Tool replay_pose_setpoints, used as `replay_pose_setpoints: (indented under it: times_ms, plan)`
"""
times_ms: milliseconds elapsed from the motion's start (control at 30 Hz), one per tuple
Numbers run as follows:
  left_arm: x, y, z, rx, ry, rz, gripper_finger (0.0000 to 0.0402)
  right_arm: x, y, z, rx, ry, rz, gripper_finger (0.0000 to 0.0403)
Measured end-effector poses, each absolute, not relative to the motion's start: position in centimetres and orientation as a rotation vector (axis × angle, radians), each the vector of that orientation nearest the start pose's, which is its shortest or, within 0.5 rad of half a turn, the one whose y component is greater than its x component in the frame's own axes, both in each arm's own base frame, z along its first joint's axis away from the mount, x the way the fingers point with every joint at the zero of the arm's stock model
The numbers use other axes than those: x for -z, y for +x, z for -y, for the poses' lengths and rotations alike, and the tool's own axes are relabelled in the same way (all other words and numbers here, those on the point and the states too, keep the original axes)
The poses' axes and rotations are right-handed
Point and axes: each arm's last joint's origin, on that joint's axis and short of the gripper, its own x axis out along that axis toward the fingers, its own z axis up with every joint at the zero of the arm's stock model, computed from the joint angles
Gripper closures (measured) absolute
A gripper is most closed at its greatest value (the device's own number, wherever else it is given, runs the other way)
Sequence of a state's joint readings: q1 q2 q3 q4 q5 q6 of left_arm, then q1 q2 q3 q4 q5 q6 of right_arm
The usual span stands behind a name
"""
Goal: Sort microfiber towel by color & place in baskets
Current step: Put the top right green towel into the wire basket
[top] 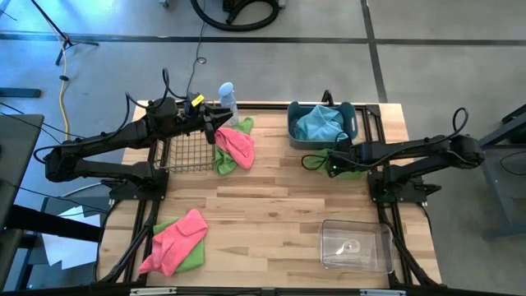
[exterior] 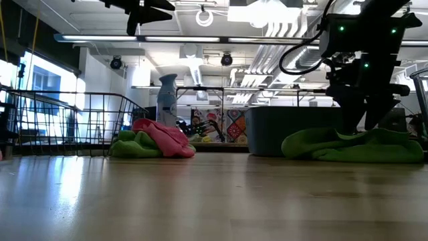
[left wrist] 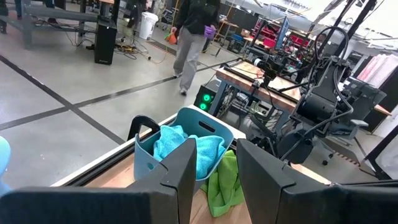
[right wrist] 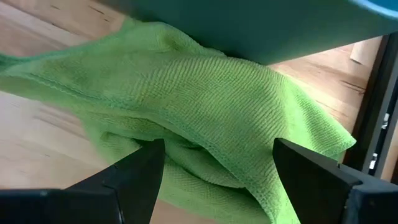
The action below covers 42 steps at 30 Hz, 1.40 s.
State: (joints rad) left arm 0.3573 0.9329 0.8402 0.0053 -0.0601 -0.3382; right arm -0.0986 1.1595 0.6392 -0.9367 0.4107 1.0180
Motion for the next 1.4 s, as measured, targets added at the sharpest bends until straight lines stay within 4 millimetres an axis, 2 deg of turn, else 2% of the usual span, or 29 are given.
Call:
replay_pose_setpoints:
  times_ms: [300, 600, 933, 1033, 1133, 1267, 1400]
  plan:
    - [-34.4, 19.5, -7.5, -0.428, -0.346, -0.016, 0.0298, -17.5, 17.0, 2.8, 1.077, 0.555, -1.141, 0.0107]
    - [-34.4, 19.5, -7.5, -0.428, -0.346, -0.016, 0.0298, -15.5, 18.6, 2.9, 1.018, 0.547, -1.219, 0.0107]
    - [-34.4, 19.5, -7.5, -0.427, -0.346, -0.015, 0.0298, -13.4, 19.5, 2.8, 0.977, 0.536, -1.353, 0.0114]
    - [-34.4, 19.5, -7.5, -0.427, -0.347, -0.016, 0.0298, -13.3, 19.5, 2.7, 0.972, 0.540, -1.363, 0.0141]
    - [-34.4, 19.5, -7.5, -0.426, -0.346, -0.016, 0.0298, -13.4, 19.5, 2.7, 0.954, 0.548, -1.364, 0.0186]
    - [-34.4, 19.5, -7.5, -0.426, -0.346, -0.016, 0.0298, -13.4, 19.5, 2.6, 0.894, 0.539, -1.406, 0.0271]
    - [-34.4, 19.5, -7.5, -0.426, -0.346, -0.016, 0.0298, -13.4, 19.4, 2.4, 0.842, 0.526, -1.437, 0.0373]
